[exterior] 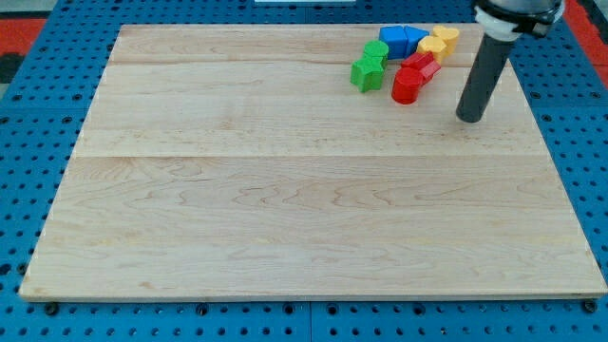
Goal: Separate the red star from the yellow hexagon
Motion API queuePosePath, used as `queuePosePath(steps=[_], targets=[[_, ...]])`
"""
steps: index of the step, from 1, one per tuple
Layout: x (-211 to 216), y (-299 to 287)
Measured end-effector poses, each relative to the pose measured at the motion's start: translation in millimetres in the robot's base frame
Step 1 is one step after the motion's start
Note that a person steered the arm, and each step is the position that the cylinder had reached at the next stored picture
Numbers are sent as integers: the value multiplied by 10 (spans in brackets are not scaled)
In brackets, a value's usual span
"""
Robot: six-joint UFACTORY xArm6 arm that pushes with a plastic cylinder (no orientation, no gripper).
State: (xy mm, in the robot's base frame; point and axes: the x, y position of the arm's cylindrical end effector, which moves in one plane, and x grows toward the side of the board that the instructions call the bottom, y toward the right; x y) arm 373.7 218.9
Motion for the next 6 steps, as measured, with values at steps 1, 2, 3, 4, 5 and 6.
queuePosePath(steps=[1,2,3,4,5,6], targets=[[-280,301],[-518,538],[-693,696],[-744,777],[-795,486],[-796,49]])
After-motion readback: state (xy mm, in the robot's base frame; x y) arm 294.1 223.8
